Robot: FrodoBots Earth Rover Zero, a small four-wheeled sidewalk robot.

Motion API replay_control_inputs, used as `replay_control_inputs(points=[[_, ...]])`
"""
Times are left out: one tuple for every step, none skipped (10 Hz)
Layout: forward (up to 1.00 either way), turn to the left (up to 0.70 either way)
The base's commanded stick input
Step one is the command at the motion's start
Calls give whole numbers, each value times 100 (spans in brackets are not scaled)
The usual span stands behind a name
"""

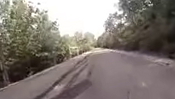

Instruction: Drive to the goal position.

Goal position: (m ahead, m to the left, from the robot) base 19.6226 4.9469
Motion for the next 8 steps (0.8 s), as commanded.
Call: replay_control_inputs(points=[[70, 0], [70, 0], [70, 0], [70, 0], [70, 0], [70, 0], [70, 0], [70, 0]])
